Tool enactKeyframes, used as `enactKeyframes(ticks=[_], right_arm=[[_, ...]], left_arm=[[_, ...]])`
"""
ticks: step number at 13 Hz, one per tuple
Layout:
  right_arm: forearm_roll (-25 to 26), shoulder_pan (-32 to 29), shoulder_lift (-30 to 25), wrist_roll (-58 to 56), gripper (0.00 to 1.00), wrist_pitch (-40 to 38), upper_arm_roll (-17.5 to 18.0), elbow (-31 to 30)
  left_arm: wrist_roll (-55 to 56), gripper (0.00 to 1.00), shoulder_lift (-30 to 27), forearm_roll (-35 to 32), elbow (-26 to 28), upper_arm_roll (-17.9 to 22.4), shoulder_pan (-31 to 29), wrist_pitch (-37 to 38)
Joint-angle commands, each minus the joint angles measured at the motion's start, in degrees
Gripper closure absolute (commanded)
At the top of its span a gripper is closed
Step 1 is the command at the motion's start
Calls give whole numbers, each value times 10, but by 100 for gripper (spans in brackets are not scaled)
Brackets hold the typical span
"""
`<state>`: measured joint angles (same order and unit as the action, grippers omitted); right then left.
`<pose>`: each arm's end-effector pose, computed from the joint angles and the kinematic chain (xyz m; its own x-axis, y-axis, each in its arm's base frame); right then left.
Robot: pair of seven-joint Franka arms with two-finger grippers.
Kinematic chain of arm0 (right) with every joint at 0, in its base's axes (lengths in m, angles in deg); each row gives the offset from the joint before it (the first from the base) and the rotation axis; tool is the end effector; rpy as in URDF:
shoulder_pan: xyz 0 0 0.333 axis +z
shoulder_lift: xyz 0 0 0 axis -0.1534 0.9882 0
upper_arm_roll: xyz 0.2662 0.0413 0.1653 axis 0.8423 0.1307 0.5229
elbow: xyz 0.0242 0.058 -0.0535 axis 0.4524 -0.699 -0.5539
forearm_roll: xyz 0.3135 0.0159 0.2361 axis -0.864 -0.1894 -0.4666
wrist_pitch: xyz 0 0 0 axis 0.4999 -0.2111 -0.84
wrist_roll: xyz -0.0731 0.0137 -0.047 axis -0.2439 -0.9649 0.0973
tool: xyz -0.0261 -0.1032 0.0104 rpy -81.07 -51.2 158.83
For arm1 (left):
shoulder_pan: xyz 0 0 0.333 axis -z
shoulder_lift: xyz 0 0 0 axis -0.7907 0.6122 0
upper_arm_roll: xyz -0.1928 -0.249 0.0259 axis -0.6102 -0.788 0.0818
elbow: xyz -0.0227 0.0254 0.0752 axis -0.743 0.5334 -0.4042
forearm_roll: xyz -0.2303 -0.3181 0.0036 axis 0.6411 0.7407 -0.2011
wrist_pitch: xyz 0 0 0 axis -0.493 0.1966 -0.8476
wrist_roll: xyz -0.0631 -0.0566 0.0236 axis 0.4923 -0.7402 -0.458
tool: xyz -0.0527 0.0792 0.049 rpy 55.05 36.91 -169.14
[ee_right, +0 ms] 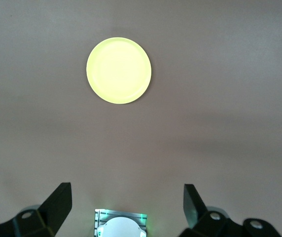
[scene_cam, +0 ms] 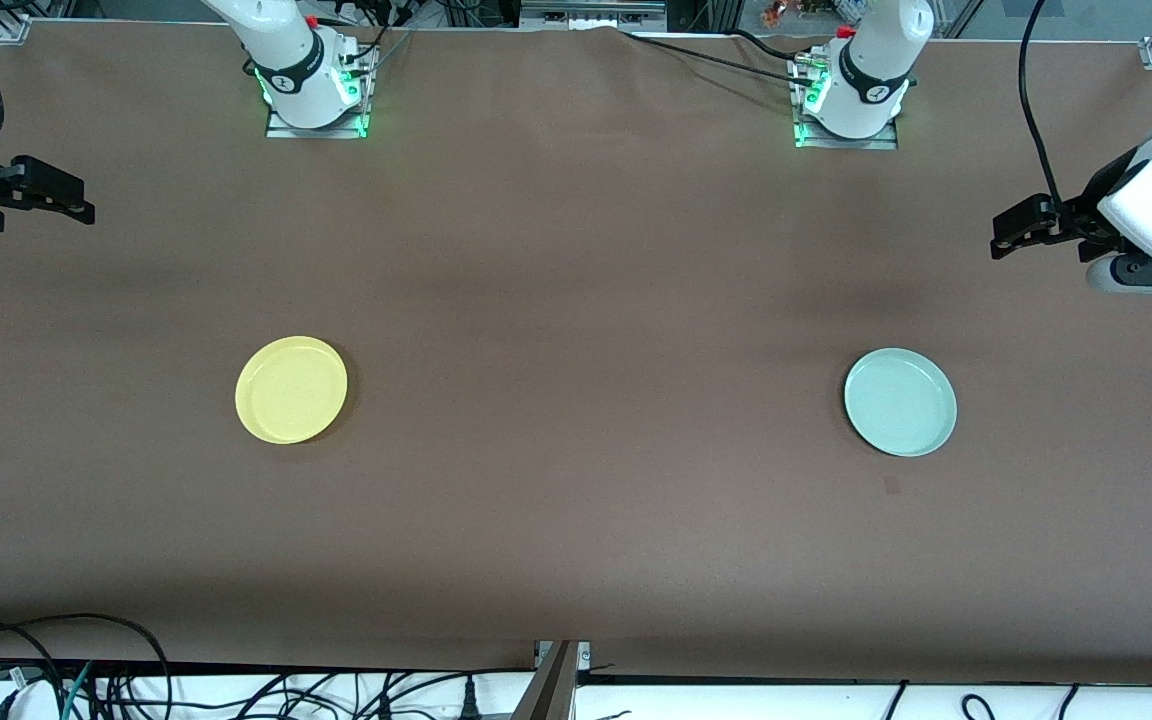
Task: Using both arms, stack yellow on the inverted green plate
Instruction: 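Move the left gripper down to the rim of the green plate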
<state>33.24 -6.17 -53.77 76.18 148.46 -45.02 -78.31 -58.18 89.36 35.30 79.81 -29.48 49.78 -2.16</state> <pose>0.5586 -0.0166 0.6188 0.9824 0.1025 -0.1564 0.1022 -0.9947 -0.0101 0.5635 -0.0279 0.5980 0.9916 -0.0209 -0.1276 -0.0212 -0.9998 -0.0014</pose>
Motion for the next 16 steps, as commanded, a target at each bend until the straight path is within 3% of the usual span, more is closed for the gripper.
enactKeyframes(ticks=[1,9,10,12,16], right_arm=[[-5,-4,6,4,0,-3,0,14],[-5,-3,6,4,0,-3,0,14],[-5,-3,6,4,0,-3,0,14],[-5,-4,6,4,0,-3,0,14],[-4,-3,6,4,0,-3,0,14]], left_arm=[[-3,0,-2,-17,-8,-3,2,1],[-3,0,39,-19,-25,0,0,-11],[-3,0,56,-18,-21,1,-6,-11],[-6,0,172,-27,-34,5,3,3],[-13,0,186,-27,-54,4,-11,7]])
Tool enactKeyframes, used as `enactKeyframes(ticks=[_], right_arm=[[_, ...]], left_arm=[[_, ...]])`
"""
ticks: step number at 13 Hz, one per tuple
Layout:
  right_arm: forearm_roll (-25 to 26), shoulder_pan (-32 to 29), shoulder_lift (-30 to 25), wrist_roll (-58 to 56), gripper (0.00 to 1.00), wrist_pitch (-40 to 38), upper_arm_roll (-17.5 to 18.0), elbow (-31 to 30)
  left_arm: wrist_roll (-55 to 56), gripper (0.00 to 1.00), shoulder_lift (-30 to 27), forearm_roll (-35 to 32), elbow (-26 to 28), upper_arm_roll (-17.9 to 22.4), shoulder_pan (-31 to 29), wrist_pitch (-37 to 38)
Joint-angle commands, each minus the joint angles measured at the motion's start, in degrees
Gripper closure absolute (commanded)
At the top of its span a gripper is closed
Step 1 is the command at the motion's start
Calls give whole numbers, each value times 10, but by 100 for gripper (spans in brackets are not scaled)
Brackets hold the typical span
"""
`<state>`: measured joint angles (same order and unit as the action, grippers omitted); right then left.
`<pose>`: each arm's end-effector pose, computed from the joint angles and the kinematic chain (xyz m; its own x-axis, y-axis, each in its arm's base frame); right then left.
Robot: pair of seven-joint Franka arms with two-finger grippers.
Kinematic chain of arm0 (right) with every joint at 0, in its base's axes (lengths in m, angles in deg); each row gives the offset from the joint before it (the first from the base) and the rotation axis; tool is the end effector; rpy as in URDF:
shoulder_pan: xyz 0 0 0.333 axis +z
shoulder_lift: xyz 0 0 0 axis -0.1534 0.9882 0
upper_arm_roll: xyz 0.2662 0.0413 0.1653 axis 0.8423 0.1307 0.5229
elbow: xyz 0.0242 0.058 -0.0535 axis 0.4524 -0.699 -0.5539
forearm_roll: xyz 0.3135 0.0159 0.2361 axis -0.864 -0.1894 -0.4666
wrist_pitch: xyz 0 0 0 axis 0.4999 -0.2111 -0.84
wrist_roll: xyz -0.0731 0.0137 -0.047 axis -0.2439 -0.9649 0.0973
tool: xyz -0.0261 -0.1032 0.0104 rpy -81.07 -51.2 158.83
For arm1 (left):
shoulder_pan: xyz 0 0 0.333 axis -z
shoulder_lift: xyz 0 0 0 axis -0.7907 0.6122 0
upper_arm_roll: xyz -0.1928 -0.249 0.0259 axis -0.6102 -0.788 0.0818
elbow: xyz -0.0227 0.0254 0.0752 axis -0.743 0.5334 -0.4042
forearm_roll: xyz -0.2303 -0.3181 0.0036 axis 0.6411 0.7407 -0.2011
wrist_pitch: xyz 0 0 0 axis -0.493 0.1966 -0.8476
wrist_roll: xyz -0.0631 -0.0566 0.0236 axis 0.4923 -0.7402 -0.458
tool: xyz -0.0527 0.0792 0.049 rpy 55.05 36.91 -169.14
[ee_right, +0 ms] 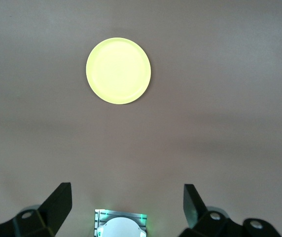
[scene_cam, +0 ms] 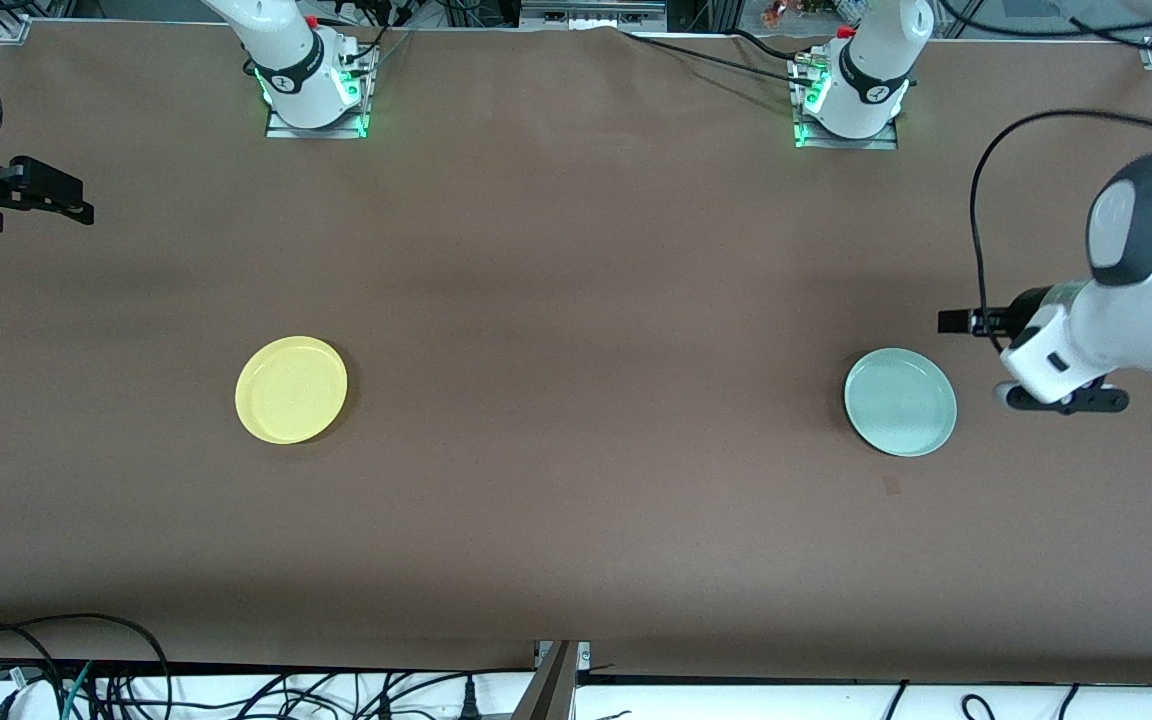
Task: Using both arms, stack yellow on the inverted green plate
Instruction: 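Move the left gripper down to the rim of the green plate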
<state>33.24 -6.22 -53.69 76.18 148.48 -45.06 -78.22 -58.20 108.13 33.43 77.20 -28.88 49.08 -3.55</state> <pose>0.5590 -0.0174 0.6188 0.9826 0.1010 -0.1559 0.1007 -0.9949 -0.0099 0.6308 -0.0082 0.4233 0.9271 0.0001 -0.3749 -0.0054 -0.9999 -0.0136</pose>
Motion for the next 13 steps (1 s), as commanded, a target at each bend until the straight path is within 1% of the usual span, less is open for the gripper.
enactKeyframes(ticks=[1,5,6,8,9,10,11,12,13], right_arm=[[-5,-3,5,4,0,-4,1,13],[-5,-2,5,4,0,-3,1,13],[-5,-3,5,4,0,-4,1,13],[-5,-2,5,4,0,-4,1,13],[-5,-2,5,4,0,-4,1,13],[-5,-2,5,4,0,-4,1,13],[-5,-2,5,4,0,-4,1,13],[-5,-2,5,4,0,-4,1,13],[-5,-2,5,3,0,-4,1,13]], left_arm=[[-12,0,0,-5,-26,-2,-11,19],[-11,0,6,-14,-5,-1,-15,14],[-12,0,4,-15,14,-1,-15,-1],[-12,0,-21,-29,74,-1,-20,-52],[-13,0,-37,-30,113,-2,-25,-78],[-13,0,-60,-29,160,-5,-36,-114],[-13,0,-83,-30,214,-6,-44,-170],[-25,0,-96,-30,251,-6,-49,-215],[-45,0,-99,-30,276,-6,-61,-251]])
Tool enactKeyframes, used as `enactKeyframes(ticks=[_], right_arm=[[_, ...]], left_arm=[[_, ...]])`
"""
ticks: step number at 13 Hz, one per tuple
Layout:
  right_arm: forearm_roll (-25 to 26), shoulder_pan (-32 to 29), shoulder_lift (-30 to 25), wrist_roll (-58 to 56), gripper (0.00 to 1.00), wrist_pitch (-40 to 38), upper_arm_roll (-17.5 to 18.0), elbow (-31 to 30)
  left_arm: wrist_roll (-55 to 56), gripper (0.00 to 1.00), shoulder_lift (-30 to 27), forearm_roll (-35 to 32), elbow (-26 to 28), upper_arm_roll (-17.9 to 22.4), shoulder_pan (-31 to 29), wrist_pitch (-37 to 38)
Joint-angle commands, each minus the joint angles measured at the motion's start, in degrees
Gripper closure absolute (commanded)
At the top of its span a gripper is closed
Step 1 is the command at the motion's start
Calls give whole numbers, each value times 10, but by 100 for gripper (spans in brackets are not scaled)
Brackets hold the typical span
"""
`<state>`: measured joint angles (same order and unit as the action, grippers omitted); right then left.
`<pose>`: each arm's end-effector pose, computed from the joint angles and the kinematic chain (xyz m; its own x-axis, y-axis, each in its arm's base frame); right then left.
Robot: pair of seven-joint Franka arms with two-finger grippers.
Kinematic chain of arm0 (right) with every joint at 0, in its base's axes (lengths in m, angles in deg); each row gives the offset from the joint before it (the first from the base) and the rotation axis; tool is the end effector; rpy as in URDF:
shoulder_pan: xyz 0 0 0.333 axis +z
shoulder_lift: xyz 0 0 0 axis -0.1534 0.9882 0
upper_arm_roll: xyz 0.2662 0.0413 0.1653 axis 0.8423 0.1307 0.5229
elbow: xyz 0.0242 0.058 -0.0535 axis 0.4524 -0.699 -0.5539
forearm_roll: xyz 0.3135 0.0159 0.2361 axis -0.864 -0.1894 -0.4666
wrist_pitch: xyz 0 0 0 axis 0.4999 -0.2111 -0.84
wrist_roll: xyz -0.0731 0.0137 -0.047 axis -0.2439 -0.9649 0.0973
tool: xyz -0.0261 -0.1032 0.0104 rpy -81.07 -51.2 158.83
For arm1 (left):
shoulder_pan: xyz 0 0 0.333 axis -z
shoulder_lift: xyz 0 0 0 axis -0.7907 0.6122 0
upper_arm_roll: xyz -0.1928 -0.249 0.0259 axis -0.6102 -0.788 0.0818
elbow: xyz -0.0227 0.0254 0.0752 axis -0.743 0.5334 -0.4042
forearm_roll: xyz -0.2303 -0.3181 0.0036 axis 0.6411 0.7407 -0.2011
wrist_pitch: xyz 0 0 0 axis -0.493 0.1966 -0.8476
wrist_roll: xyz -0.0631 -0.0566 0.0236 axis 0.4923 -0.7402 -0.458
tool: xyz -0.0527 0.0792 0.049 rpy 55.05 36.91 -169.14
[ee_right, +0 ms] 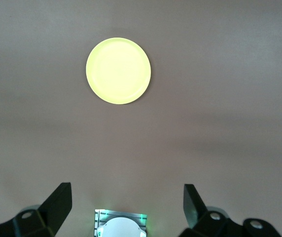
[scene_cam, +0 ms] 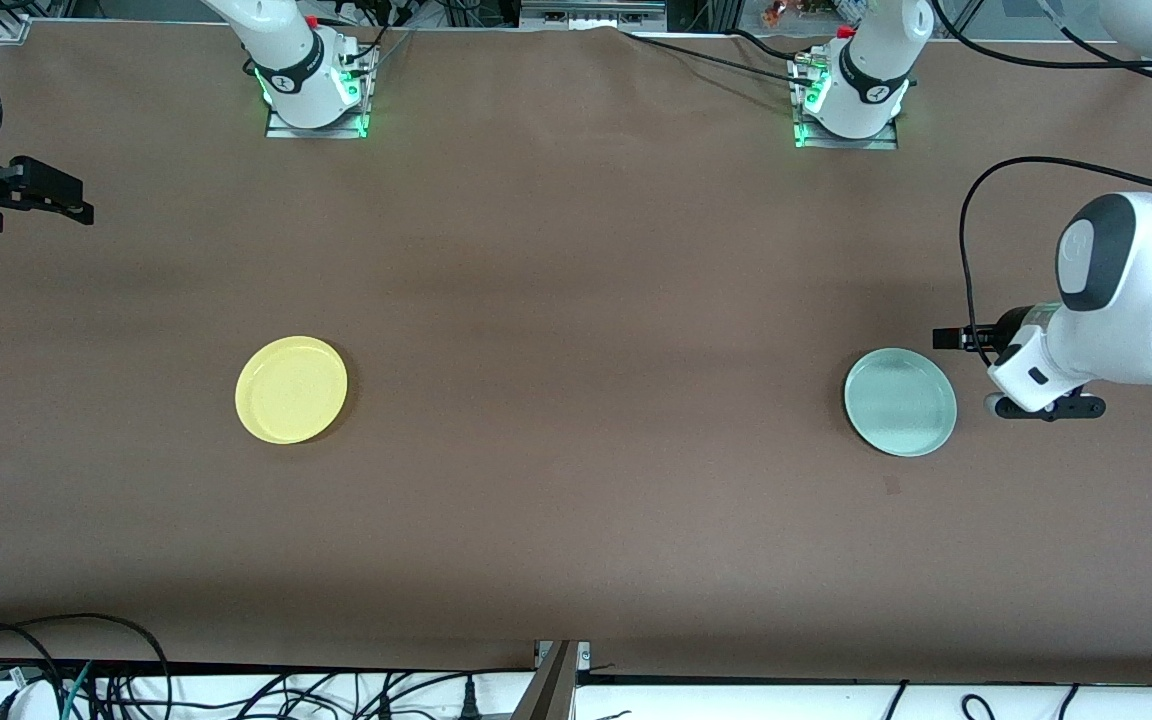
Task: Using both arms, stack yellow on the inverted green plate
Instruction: 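Move the left gripper down to the rim of the green plate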
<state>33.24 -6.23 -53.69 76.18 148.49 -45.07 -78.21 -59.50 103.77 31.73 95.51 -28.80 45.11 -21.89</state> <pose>0.5591 -0.0176 0.6189 0.9827 0.1006 -0.1555 0.1003 -0.9949 -0.0098 0.5993 0.0322 0.3480 0.9526 0.0275 -0.3031 0.0185 -0.9993 -0.0326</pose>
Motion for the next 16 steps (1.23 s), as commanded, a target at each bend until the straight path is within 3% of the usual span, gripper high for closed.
enactKeyframes(ticks=[1,4,7,9,16], right_arm=[[-4,-3,5,3,0,-4,1,13],[-5,-2,5,4,0,-4,1,13],[-5,-3,5,4,0,-3,1,13],[-5,-2,6,4,0,-3,1,13],[-6,-2,17,5,0,9,1,14]], left_arm=[[-46,0,-54,-13,113,-7,-31,-99],[-97,0,-53,-14,176,-7,-51,-205],[-97,0,-35,-15,178,-7,-51,-234],[-97,0,15,-15,179,-7,-52,-295],[-114,0,52,-16,177,-7,-53,-333]])
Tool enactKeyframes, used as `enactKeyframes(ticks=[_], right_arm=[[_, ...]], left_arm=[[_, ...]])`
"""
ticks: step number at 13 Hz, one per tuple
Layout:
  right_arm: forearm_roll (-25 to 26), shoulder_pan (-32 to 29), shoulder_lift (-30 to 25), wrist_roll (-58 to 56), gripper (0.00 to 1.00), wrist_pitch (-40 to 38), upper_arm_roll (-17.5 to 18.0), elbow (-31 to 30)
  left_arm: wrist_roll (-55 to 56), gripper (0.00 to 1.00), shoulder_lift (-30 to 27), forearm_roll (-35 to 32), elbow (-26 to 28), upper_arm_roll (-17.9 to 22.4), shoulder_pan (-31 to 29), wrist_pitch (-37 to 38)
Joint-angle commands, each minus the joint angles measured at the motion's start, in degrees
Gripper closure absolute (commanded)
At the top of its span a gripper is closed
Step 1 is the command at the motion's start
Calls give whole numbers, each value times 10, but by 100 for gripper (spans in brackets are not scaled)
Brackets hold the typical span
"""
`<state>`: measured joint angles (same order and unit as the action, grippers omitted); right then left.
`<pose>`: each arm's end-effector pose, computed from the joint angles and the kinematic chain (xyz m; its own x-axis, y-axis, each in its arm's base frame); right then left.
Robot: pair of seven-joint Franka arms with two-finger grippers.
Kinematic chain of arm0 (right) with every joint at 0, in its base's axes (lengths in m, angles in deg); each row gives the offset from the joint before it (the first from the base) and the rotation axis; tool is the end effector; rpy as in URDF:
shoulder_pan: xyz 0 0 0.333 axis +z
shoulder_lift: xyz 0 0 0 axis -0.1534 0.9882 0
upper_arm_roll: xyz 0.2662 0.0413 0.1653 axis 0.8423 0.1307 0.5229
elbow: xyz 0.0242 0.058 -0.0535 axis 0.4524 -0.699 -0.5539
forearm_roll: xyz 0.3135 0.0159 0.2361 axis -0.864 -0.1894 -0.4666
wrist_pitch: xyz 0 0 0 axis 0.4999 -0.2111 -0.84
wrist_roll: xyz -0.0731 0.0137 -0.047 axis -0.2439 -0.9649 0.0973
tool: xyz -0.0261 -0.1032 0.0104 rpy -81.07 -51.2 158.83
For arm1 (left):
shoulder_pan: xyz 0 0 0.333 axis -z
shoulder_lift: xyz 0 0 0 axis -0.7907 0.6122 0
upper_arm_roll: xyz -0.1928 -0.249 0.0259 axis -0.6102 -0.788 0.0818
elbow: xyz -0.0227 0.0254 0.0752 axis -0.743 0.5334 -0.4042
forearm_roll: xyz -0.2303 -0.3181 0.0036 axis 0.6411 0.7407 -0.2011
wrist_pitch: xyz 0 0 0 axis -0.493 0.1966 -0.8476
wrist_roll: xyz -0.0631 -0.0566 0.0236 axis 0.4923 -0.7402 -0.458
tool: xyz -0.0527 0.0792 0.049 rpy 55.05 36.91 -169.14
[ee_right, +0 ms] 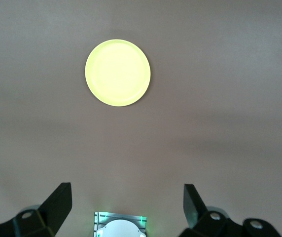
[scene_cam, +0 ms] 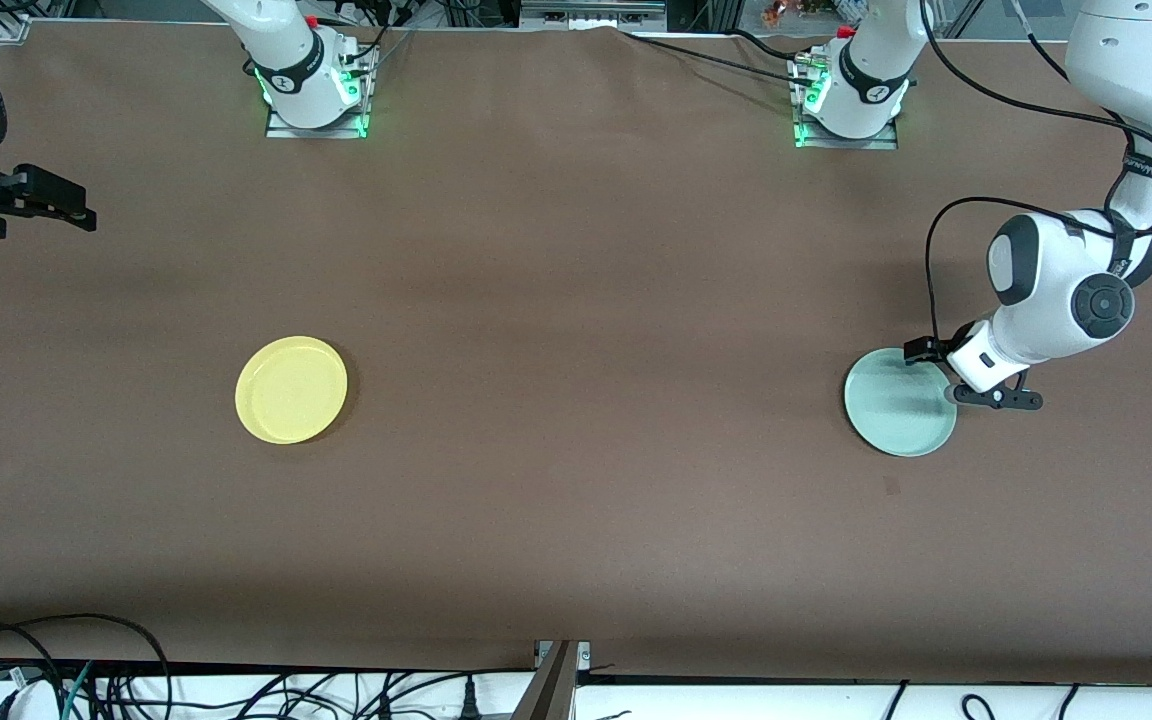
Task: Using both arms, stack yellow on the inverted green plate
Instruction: 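Move the left gripper down to the rim of the green plate, then grasp the green rim with the left gripper while the right gripper reaches yellow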
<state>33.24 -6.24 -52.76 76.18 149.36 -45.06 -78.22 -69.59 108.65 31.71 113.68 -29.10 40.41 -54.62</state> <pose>0.5654 -0.0175 0.6108 0.9825 0.1006 -0.1569 0.1005 -0.9949 -0.0087 0.5593 0.0657 0.2079 0.9859 -0.0972 -0.1363 -0.0953 -0.9952 0.0199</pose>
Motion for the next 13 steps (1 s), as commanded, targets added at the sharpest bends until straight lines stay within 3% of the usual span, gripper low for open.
enactKeyframes(ticks=[1,6,9,13], right_arm=[[-4,-2,12,4,0,7,0,14],[7,-1,40,4,0,20,0,13],[21,-2,90,4,0,46,0,13],[18,-4,136,11,0,82,0,7]], left_arm=[[-14,0,3,-15,-5,-4,-6,-6],[-14,0,24,-16,-25,1,-6,-17],[-7,0,57,-15,-65,2,-10,-18],[-7,0,68,-15,-73,2,-11,-19]])
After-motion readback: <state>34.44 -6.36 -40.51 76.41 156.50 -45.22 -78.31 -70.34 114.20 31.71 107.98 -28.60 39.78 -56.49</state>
